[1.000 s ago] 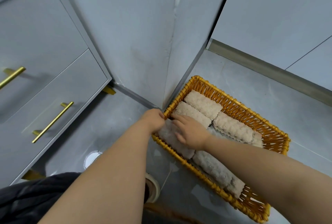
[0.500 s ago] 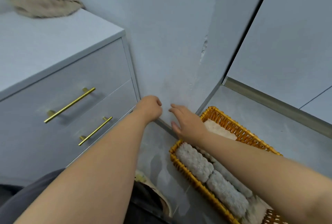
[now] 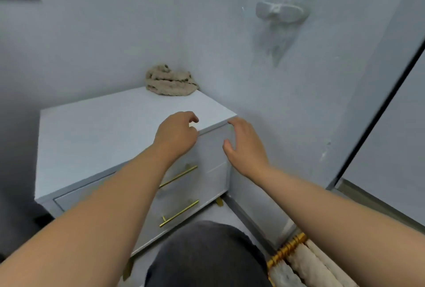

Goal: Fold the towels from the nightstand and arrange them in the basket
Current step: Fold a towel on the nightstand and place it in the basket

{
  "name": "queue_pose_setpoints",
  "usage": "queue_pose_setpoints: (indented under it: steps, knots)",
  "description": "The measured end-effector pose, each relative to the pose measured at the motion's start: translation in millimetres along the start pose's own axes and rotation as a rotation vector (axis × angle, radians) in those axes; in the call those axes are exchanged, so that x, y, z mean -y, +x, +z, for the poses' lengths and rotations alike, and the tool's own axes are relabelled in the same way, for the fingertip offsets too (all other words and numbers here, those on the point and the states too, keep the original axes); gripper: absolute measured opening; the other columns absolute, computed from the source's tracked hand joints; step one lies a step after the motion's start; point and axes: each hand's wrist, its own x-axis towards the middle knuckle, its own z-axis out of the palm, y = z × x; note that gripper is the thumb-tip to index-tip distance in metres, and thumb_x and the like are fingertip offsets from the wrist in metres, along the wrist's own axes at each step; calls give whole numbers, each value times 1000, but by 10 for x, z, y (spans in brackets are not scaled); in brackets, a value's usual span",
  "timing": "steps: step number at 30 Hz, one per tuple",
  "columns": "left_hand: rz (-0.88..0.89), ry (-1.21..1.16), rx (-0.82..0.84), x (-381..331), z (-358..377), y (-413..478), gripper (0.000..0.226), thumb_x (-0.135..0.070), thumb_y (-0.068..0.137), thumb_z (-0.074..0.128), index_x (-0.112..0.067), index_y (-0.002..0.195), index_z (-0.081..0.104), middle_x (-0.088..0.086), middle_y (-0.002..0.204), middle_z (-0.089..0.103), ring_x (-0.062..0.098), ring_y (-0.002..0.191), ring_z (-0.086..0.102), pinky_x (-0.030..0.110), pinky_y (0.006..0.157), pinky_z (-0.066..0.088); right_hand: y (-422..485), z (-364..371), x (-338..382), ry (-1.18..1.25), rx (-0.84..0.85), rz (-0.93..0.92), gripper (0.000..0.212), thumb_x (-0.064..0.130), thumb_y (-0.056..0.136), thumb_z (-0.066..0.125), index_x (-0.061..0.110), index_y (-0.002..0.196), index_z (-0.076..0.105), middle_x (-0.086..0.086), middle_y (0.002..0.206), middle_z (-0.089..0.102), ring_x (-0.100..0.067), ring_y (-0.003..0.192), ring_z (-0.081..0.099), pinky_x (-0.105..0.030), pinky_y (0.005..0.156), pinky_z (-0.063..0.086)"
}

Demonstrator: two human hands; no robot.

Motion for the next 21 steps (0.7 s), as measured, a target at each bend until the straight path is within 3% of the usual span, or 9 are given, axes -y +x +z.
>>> queue_pose_setpoints:
  steps: [3, 7, 12, 17, 21]
  knots:
    - [-82, -18, 61, 367, -197, 44, 39, -16, 95, 45, -17, 134, 49, 5, 142, 46, 23, 131, 41, 32, 104, 33, 262, 68, 296, 10, -10, -56, 48, 23, 94, 50, 11, 139, 40, -3, 141, 44, -19, 129, 39, -27, 105, 30]
    - [-233, -54, 88, 916, -287, 42, 46, -27, 98, 43, -14, 143, 38, 6, 151, 35, 24, 139, 29, 33, 112, 23, 579, 308, 685, 66, 98, -28, 48, 29, 98, 42, 13, 142, 35, -5, 140, 45, -20, 129, 39, -32, 102, 33]
    - [-202, 93, 39, 1254, -314, 200, 50, -34, 96, 46, -17, 143, 38, 1, 151, 35, 20, 140, 28, 33, 112, 23, 990, 746, 912, 33, 216, 139, 49, 36, 98, 38, 10, 140, 35, -11, 133, 52, -29, 123, 45, -41, 104, 34]
    - [-209, 112, 6, 1501, -332, 525, 54, -36, 95, 48, -19, 144, 36, -1, 152, 34, 19, 140, 27, 32, 111, 23, 1479, 1045, 908, -8, 186, 303, 55, 40, 95, 38, 11, 141, 31, -7, 143, 40, -26, 131, 37, -46, 108, 20]
    - [-216, 131, 7, 1647, -338, 784, 58, -39, 95, 46, -22, 148, 30, -1, 155, 27, 18, 143, 22, 32, 113, 20, 1828, 1271, 842, -183, 183, 327, 72, 46, 93, 39, 14, 151, 12, -6, 159, 10, -26, 143, 16, -56, 113, 12]
